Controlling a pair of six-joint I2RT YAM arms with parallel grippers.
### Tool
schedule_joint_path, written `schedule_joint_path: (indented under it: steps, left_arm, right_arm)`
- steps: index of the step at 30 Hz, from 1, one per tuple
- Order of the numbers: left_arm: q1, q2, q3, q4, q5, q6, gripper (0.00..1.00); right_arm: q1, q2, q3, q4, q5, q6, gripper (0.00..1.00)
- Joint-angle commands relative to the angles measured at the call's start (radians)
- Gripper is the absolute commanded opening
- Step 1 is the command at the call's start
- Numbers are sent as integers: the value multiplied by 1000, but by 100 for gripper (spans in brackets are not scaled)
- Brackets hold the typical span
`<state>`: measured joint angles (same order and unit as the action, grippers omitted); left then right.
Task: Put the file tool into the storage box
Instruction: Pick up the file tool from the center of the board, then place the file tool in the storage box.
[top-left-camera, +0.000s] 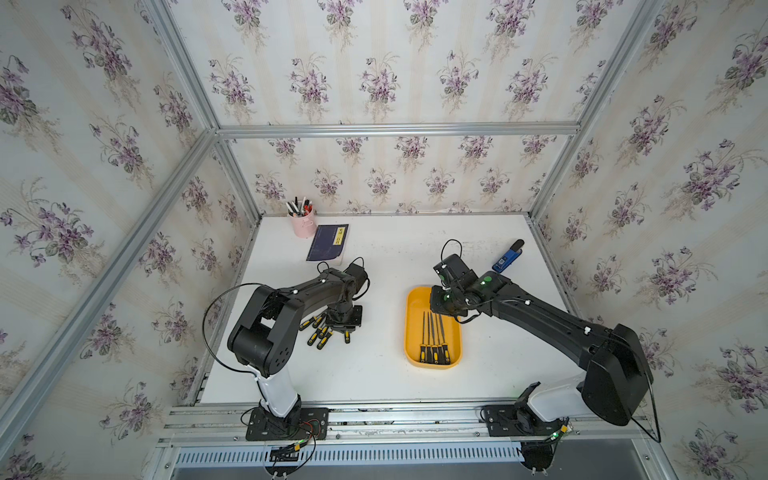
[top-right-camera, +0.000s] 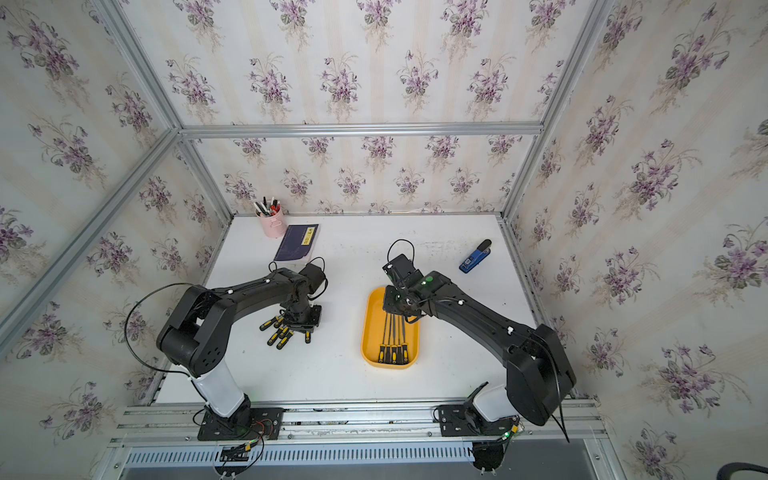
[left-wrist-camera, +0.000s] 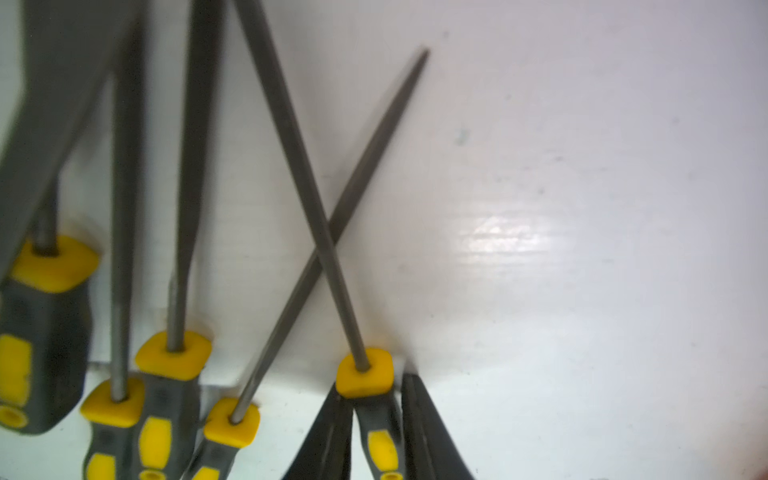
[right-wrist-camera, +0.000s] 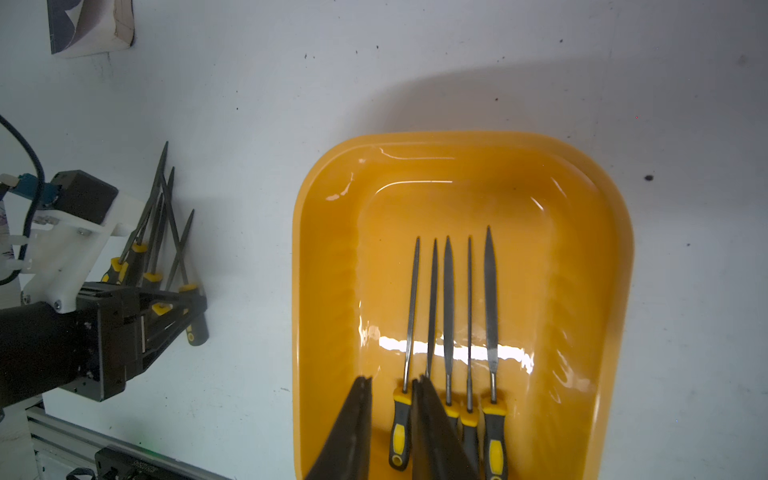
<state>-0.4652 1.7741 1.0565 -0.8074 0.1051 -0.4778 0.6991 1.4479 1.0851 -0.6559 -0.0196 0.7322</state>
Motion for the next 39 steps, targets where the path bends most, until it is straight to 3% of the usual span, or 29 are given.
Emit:
schedule_joint_path:
  steps: [1, 13, 19, 26, 29, 39]
  left_arm:
    - [-6, -5, -13, 43, 55, 26, 22]
    - [-6, -111, 22, 4, 175, 124, 13]
    - [-6, -200, 73, -67, 365, 180, 13]
    - [-30, -277, 120, -62, 603, 189, 12]
    - [-61, -276, 151, -67, 615, 182, 11]
    - [-127, -249, 174, -65, 586, 158, 9]
  right_arm:
    - [0, 3, -5, 14, 7, -8, 23]
    - [-1, 3, -15, 36, -5, 12, 23]
    - [-24, -20, -9, 80, -31, 83, 25]
    - [-38, -68, -100, 384, -187, 206, 30]
    - [-25, -44, -95, 450, -215, 222, 31]
    - [24, 59, 19, 413, -195, 198, 32]
